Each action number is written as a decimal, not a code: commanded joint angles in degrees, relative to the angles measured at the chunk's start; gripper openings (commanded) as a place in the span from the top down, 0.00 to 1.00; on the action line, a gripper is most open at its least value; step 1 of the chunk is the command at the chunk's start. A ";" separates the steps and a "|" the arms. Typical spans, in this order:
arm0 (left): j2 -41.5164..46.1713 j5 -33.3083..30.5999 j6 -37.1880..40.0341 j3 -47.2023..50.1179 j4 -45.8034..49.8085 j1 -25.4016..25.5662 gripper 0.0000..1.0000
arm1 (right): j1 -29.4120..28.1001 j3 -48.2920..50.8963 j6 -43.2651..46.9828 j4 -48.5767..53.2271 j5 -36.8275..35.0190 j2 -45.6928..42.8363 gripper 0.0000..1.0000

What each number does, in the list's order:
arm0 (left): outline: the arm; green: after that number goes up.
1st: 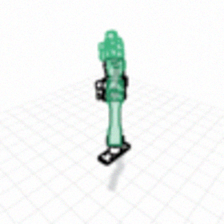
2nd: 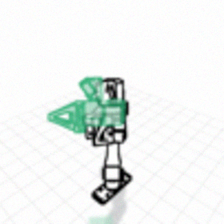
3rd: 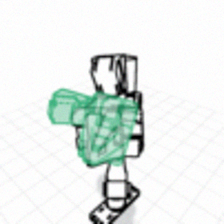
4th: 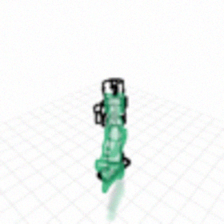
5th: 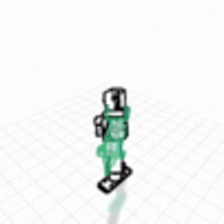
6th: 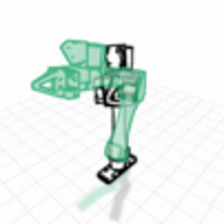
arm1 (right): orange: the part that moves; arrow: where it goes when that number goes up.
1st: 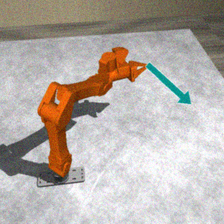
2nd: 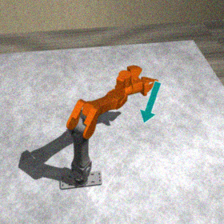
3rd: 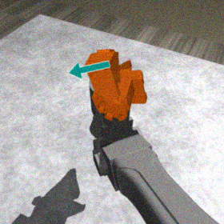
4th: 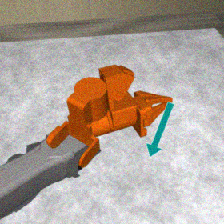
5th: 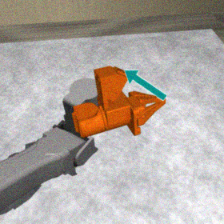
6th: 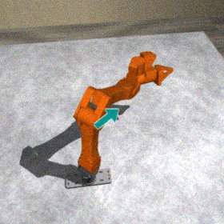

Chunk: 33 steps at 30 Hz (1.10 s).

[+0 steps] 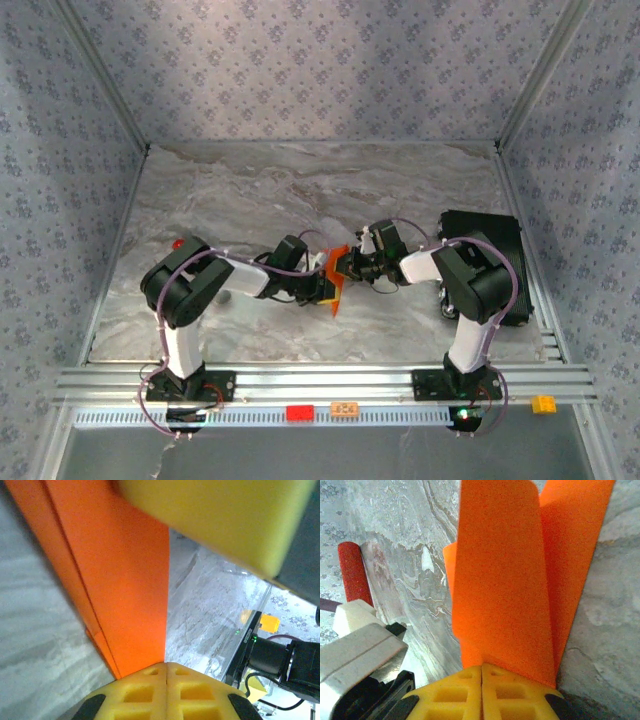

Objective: Fold a paper plane with a square sheet of paper (pick it up from the middle)
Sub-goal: Fold the wing for the fifth time at the center of the table.

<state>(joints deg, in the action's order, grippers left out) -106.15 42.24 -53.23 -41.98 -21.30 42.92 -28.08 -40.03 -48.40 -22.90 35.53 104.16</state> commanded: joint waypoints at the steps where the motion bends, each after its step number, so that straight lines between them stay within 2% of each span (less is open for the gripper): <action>1: 1.92 2.15 0.77 0.98 4.16 1.03 0.96 | -0.91 1.78 0.93 6.81 -7.24 4.04 0.90; 12: 2.64 2.20 2.77 1.43 8.30 2.11 0.97 | -1.10 1.93 0.60 6.73 -7.52 3.77 0.90; 23: 4.46 -4.89 10.86 -3.62 22.64 5.43 0.98 | -1.26 2.49 -0.18 6.81 -8.50 3.25 0.90; 30: 4.55 -13.12 17.25 -6.91 34.03 9.02 0.99 | -1.28 2.86 -0.37 7.07 -8.72 2.64 0.90; 33: 5.33 -15.13 17.65 -6.42 34.97 10.72 0.99 | -1.41 2.94 -0.70 7.16 -9.00 2.52 0.90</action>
<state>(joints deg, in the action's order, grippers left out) -101.62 29.36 -38.65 -49.28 3.88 51.13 -28.67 -39.64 -48.82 -22.94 33.74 103.53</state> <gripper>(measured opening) 0.042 0.102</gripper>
